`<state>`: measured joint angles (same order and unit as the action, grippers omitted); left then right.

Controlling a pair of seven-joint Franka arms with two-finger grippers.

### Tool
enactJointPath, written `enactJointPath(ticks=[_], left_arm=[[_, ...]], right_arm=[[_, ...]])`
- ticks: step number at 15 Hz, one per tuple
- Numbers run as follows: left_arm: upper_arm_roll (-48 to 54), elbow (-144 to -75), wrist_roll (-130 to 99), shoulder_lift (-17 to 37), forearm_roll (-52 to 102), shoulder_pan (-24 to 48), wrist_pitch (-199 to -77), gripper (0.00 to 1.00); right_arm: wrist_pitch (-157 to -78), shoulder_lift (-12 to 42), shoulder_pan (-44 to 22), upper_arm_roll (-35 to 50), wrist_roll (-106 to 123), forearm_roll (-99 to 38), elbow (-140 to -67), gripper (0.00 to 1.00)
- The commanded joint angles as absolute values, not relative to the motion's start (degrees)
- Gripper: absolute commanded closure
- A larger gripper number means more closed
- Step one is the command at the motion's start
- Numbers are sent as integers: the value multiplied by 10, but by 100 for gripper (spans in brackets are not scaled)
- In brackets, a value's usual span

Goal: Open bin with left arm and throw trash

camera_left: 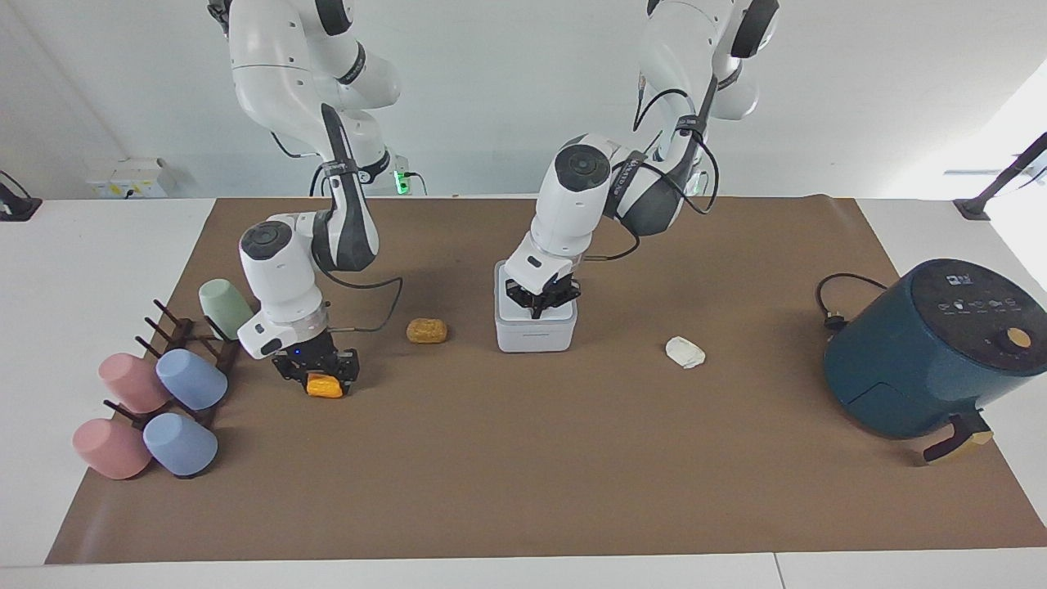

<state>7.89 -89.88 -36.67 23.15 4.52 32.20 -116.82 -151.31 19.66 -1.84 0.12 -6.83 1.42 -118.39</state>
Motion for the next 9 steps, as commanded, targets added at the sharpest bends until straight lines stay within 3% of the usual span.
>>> enactJointPath(ticks=[1, 5, 9], left_arm=[[69, -940, -372, 217, 51, 340, -1183, 100], [67, -974, -377, 217, 49, 353, -1219, 100], [64, -965, -374, 213, 49, 348, -1209, 100]], right_arm=[[-1511, 176, -30, 4, -74, 11, -1183, 100], [-1457, 125, -54, 15, -124, 11, -1179, 100], [-1377, 70, -54, 51, -171, 11, -1165, 100]])
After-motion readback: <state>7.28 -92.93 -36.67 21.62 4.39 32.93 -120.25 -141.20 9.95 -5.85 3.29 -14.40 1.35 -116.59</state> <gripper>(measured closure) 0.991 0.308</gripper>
